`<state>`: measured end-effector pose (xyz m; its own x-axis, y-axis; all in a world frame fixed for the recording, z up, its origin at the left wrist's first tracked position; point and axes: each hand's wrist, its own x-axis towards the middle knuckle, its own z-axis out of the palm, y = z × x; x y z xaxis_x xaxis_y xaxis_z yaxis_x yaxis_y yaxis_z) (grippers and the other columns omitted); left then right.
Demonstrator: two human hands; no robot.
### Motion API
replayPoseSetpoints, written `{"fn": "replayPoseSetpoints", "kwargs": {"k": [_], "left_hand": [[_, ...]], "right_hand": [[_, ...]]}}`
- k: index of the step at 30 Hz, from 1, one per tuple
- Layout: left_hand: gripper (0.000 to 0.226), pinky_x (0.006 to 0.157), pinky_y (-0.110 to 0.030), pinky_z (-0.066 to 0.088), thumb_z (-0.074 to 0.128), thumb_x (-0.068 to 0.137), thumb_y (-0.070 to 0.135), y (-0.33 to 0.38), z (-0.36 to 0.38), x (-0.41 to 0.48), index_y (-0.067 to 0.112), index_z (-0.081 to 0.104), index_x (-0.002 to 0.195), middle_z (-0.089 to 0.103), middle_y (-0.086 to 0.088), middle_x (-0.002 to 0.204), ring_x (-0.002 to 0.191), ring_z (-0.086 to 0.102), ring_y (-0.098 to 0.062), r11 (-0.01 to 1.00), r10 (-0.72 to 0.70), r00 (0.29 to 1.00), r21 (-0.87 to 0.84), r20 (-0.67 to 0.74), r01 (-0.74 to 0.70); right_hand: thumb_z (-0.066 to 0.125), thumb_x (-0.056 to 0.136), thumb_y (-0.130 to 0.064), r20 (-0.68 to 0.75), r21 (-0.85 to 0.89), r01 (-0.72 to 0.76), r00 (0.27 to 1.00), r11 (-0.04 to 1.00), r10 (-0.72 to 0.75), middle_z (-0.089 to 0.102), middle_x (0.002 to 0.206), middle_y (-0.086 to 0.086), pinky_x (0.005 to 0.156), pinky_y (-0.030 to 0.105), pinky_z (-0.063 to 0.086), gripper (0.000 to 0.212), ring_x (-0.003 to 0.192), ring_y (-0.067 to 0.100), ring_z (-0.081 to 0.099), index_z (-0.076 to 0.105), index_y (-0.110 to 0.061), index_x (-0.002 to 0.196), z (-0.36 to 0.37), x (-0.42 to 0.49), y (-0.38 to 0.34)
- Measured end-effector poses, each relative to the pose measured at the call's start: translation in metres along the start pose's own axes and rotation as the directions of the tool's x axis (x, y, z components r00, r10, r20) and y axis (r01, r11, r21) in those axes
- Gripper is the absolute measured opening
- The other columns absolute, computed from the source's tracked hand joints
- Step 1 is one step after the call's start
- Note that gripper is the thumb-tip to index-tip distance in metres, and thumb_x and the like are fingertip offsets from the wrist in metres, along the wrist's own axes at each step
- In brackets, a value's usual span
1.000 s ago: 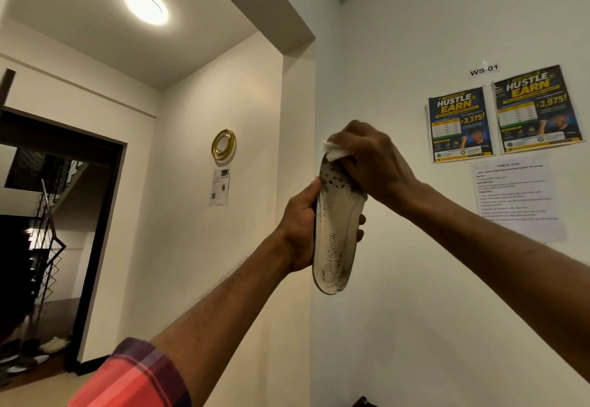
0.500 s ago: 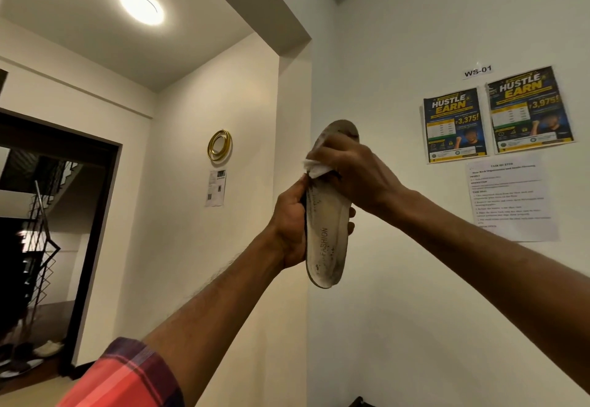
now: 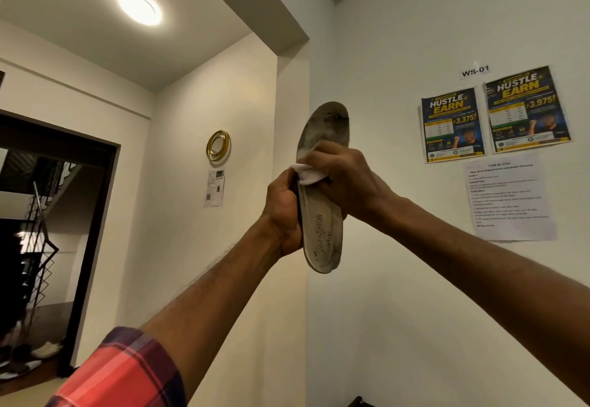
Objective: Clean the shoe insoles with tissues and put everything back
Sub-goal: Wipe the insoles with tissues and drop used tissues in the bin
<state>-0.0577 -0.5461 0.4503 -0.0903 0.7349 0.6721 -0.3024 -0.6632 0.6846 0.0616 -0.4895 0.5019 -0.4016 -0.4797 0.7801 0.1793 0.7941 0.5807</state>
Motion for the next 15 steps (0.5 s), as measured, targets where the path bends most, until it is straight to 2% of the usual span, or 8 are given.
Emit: {"fn": "replayPoseSetpoints", "kwargs": {"k": [4, 7, 11, 15], "left_hand": [[0.050, 0.077, -0.043, 0.057, 0.033, 0.102, 0.050, 0.002, 0.002, -0.002, 0.017, 0.069, 0.113, 0.073, -0.015, 0.096, 0.086, 0.068, -0.030, 1.000, 0.023, 1.000, 0.011, -0.007, -0.023], [0.047, 0.069, -0.037, 0.060, 0.031, 0.103, 0.046, 0.002, 0.000, 0.000, 0.017, 0.068, 0.107, 0.074, -0.010, 0.086, 0.082, 0.069, -0.025, 0.998, 0.057, 0.998, 0.032, -0.024, -0.056], [0.047, 0.072, -0.038, 0.059, 0.032, 0.103, 0.045, 0.004, 0.000, -0.001, 0.015, 0.069, 0.105, 0.073, -0.012, 0.086, 0.077, 0.072, -0.025, 0.999, 0.046, 0.999, 0.029, -0.020, -0.045], [0.046, 0.076, -0.040, 0.055, 0.034, 0.102, 0.044, 0.004, -0.004, -0.001, 0.012, 0.067, 0.105, 0.069, -0.013, 0.089, 0.082, 0.068, -0.026, 0.999, 0.042, 0.999, 0.009, -0.017, -0.042]], "right_hand": [[0.078, 0.083, -0.010, -0.070, 0.030, -0.072, 0.995, 0.997, 0.074, 0.070, 0.096, 0.015, 0.073, 0.020, 0.052, 0.021, 0.081, 0.020, 0.067, 0.073, 0.000, 0.102, 0.000, -0.001, 0.000], [0.077, 0.084, -0.009, -0.011, 0.059, -0.026, 1.000, 0.998, 0.026, 0.070, 0.098, 0.015, 0.074, 0.025, 0.056, 0.021, 0.084, 0.020, 0.067, 0.073, 0.000, 0.103, 0.004, -0.005, -0.005], [0.079, 0.082, -0.009, -0.042, 0.063, -0.066, 0.997, 0.996, 0.069, 0.070, 0.098, 0.014, 0.074, 0.028, 0.059, 0.024, 0.083, 0.023, 0.069, 0.074, -0.001, 0.104, 0.004, -0.007, -0.005], [0.079, 0.082, -0.009, 0.009, 0.103, -0.046, 0.999, 0.994, 0.045, 0.071, 0.102, 0.013, 0.076, 0.023, 0.056, 0.026, 0.087, 0.020, 0.069, 0.074, -0.002, 0.106, 0.006, -0.013, -0.011]]}}
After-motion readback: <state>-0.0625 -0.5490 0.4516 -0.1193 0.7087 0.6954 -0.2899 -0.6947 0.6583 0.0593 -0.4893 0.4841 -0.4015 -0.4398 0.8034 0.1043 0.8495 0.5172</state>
